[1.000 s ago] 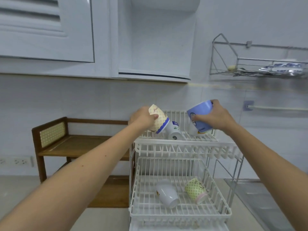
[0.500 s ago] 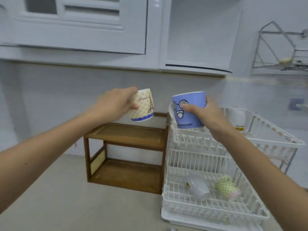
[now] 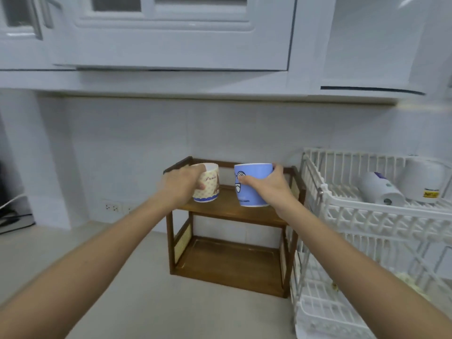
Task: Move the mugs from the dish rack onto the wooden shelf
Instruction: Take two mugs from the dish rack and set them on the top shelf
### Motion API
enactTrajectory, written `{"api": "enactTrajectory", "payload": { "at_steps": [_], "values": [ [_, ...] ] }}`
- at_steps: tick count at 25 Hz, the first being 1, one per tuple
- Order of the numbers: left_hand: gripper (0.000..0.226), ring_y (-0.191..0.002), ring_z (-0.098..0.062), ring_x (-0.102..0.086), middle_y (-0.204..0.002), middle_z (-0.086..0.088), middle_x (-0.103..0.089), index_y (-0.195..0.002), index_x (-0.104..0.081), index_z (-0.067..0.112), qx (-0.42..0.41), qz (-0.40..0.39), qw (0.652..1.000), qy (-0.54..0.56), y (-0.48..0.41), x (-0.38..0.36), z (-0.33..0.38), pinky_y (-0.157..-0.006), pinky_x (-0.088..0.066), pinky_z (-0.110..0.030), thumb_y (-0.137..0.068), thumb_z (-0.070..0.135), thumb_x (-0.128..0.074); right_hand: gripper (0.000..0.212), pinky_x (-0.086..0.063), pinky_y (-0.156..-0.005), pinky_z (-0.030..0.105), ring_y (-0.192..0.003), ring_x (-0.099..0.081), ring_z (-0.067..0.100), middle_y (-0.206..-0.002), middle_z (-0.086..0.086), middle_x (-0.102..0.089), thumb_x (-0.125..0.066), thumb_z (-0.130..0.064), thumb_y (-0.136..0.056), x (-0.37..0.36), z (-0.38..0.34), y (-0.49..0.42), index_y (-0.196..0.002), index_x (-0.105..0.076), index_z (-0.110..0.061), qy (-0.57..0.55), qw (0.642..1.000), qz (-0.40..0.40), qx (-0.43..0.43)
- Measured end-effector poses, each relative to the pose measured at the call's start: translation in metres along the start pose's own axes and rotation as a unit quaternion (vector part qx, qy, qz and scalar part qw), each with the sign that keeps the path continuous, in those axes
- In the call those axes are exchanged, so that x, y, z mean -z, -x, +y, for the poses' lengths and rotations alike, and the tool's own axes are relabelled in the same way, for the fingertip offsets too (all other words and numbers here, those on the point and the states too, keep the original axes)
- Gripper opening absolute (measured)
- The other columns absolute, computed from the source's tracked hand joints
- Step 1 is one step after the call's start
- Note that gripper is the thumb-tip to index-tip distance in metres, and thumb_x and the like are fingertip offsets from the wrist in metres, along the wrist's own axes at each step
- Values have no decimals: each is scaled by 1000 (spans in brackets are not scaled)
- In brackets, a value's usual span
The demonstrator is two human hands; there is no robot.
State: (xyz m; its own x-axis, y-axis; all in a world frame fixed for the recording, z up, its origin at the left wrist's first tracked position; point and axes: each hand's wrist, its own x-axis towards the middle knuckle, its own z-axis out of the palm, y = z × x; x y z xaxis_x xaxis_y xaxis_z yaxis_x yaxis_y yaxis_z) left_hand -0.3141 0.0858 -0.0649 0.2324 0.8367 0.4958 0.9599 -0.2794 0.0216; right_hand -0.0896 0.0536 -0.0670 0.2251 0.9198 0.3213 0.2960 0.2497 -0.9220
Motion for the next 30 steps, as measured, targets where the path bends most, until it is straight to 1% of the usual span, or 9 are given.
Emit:
{"api": "enactTrajectory", "payload": {
  "at_steps": [3,7,13,19,21,23,24,27,30],
  "values": [
    [30,-96,-26,-64,-110,-8,-67,-113,-50,23,-25,-16,1000,-9,-12,-33,-11,-58,-37,-29,-86,31,-61,81,-51,-66,28,-88,-62,16,-104,2,-60,-86,-46,-45,-26,29,-27,-106,-40,-19,15,999,43,-31],
    [37,-97,-29,-65,-115,-8,-65,-122,-45,21,-59,-39,997,-35,-30,-62,-25,-59,-42,-32,-88,26,-59,89,-55,-81,36,-96,-62,21,-109,4,-65,-84,-52,-41,-54,60,-55,-115,-51,-13,76,993,61,-63],
    [39,-101,-30,-64,-121,-8,-61,-128,-41,16,-95,-53,993,-50,-58,-88,-39,-60,-40,-33,-92,23,-54,96,-48,-67,26,-91,-57,16,-101,-2,-56,-83,-51,-43,-81,74,-74,-121,-38,-18,139,987,61,-45],
    [39,-101,-26,-62,-120,-7,-60,-129,-42,18,-127,-39,990,51,-69,-104,-54,-74,-56,-38,-91,18,-54,87,-45,-63,19,-95,-54,15,-104,-5,-51,-87,-43,-53,-92,84,-87,-117,-32,-23,109,990,80,-48],
    [38,-106,-25,-61,-126,-6,-56,-128,-44,21,-56,0,973,224,-60,-108,-58,-80,-55,-38,-91,14,-52,86,-48,-69,22,-96,-54,15,-106,-4,-53,-87,-42,-55,-94,88,-87,-118,-32,-23,100,991,75,-52],
    [37,-110,-22,-60,-129,-4,-55,-127,-47,21,59,80,917,385,-37,-118,-57,-86,-54,-38,-92,13,-53,87,-51,-82,30,-101,-55,16,-110,-4,-54,-87,-42,-56,-94,91,-81,-122,-33,-22,98,992,56,-52],
    [38,-110,-21,-59,-129,-4,-55,-128,-47,20,94,97,898,418,-29,-121,-54,-88,-54,-39,-91,12,-55,85,-51,-86,32,-103,-55,16,-111,-4,-54,-87,-40,-57,-93,92,-81,-121,-34,-22,90,993,48,-54],
    [45,-116,-24,-56,-132,-9,-50,-130,-46,14,127,99,890,426,-19,-134,-44,-95,-49,-37,-88,8,-59,82,-49,-86,30,-104,-52,15,-112,-5,-51,-86,-35,-60,-92,89,-83,-123,-35,-23,75,995,18,-64],
    [55,-122,-29,-49,-132,-12,-49,-133,-42,11,128,124,921,346,-26,-133,-33,-97,-44,-36,-82,14,-65,79,-47,-84,29,-104,-50,14,-115,-3,-52,-85,-30,-64,-92,87,-84,-127,-38,-20,82,994,-5,-70]
  ]
}}
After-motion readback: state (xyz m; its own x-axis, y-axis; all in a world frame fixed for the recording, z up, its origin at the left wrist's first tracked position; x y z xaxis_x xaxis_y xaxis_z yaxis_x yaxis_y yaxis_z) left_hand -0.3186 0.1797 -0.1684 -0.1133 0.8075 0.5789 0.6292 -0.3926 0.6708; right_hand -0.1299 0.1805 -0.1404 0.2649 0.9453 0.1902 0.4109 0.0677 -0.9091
